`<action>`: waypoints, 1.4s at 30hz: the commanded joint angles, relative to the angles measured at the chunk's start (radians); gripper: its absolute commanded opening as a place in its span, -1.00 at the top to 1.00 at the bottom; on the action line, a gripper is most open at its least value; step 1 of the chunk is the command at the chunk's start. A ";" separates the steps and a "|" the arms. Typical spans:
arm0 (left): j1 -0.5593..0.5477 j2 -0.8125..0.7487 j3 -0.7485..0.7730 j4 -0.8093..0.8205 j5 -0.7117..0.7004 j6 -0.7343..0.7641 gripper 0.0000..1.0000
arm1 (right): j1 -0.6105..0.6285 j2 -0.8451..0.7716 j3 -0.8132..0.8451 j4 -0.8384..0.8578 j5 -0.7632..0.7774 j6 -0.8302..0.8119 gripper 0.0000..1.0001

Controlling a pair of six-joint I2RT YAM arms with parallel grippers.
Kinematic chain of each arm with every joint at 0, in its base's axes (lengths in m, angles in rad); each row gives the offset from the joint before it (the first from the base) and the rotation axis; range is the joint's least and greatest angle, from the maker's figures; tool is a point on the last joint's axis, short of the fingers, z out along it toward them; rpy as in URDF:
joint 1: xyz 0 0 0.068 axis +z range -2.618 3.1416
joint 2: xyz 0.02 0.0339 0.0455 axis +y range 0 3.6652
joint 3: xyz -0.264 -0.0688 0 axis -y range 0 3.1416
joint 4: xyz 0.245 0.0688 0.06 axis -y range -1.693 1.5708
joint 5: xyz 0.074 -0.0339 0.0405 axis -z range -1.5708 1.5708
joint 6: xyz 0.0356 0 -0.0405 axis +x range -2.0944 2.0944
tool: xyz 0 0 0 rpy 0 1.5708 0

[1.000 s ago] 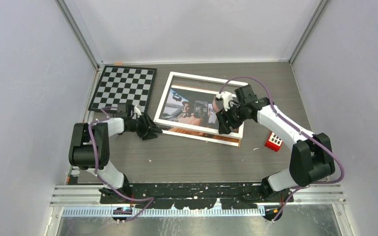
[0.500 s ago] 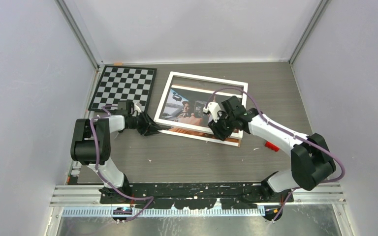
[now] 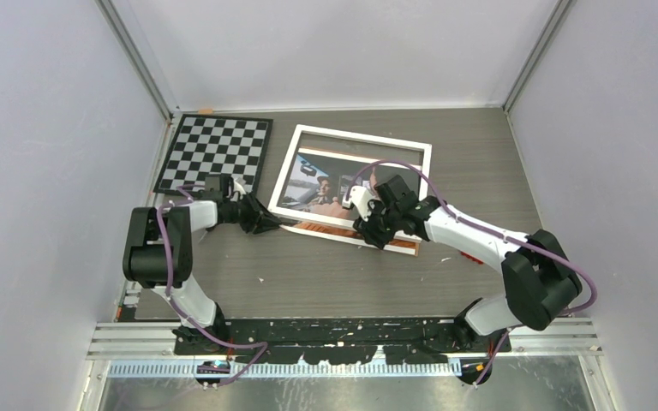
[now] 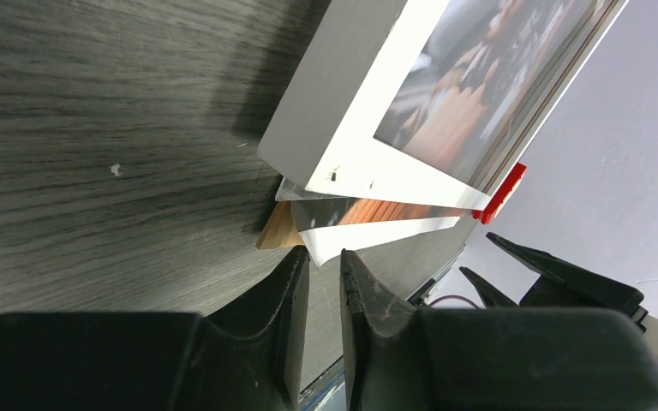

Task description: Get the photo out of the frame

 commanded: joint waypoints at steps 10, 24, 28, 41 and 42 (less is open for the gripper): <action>-0.056 0.050 0.039 0.030 -0.033 -0.023 0.56 | 0.022 0.002 -0.009 0.075 -0.003 -0.024 0.05; -0.056 -0.006 0.044 -0.077 0.034 -0.080 1.00 | 0.103 0.050 -0.027 0.206 0.003 -0.017 -0.16; -0.046 -0.030 0.049 -0.118 0.089 -0.076 1.00 | 0.150 0.072 -0.031 0.252 0.031 -0.014 -0.17; -0.025 -0.043 0.066 -0.149 0.177 -0.097 1.00 | 0.198 0.132 -0.084 0.372 0.175 -0.061 -0.01; -0.025 -0.044 0.067 -0.149 0.181 -0.097 1.00 | 0.202 0.135 -0.085 0.380 0.191 -0.063 0.00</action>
